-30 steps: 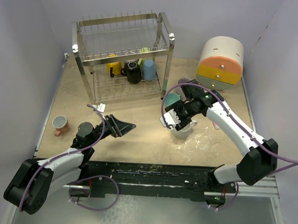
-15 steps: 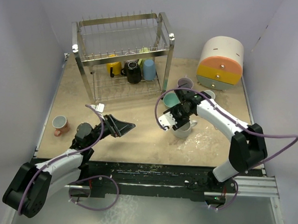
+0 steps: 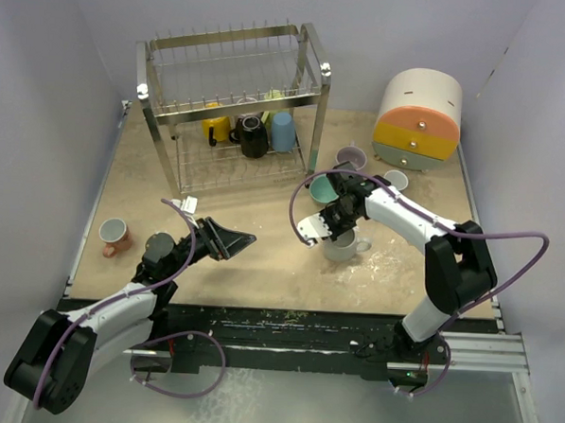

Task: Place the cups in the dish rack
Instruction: Pick up the cup at the center of the board.

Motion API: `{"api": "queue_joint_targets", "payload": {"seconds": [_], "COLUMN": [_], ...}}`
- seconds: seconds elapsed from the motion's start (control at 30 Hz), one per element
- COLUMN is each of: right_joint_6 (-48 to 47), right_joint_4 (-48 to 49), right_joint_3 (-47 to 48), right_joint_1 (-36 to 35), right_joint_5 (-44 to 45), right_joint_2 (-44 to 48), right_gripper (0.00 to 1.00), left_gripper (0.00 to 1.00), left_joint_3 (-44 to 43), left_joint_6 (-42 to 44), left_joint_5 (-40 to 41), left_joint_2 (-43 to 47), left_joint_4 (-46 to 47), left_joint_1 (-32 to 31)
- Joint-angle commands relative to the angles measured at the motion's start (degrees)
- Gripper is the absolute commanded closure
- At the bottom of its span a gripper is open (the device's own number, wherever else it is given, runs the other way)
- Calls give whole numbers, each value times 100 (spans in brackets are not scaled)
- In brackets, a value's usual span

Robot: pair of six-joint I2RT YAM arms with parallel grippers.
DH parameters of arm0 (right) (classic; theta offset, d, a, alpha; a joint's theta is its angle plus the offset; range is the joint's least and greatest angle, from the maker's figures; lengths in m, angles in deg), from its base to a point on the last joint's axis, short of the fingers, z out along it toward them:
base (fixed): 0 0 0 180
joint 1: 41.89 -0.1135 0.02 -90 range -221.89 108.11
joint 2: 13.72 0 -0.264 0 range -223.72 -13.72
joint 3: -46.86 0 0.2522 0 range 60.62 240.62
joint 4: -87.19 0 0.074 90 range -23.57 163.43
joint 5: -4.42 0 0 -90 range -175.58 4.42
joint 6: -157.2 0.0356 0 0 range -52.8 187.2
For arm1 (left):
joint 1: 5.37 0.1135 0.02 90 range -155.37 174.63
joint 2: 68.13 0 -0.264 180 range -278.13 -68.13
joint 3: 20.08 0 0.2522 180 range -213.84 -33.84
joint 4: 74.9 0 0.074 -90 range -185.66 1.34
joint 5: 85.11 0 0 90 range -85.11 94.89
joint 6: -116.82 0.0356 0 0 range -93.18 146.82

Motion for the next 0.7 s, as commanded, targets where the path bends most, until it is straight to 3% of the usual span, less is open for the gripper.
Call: {"api": "queue_joint_targets", "payload": {"seconds": [0.0, 0.27, 0.53, 0.67], "right_joint_6": [337, 969, 1871, 2440], "right_joint_4": [65, 104, 4, 5], "right_joint_3": [93, 110, 221, 220], "right_joint_1": [-21, 11, 418, 889], "right_joint_5": [-120, -583, -1955, -3116], "right_joint_2": [-70, 400, 1107, 1476], "right_gripper": [100, 100, 100, 100], "left_gripper": [3, 3, 3, 3], "left_joint_3": [16, -7, 23, -51], "left_joint_6": [115, 96, -171, -308], "left_joint_5": [0, -1, -140, -300], "left_joint_2": [16, 86, -94, -276], "left_joint_4": [230, 197, 947, 1441], "left_joint_1": [-22, -26, -23, -22]}}
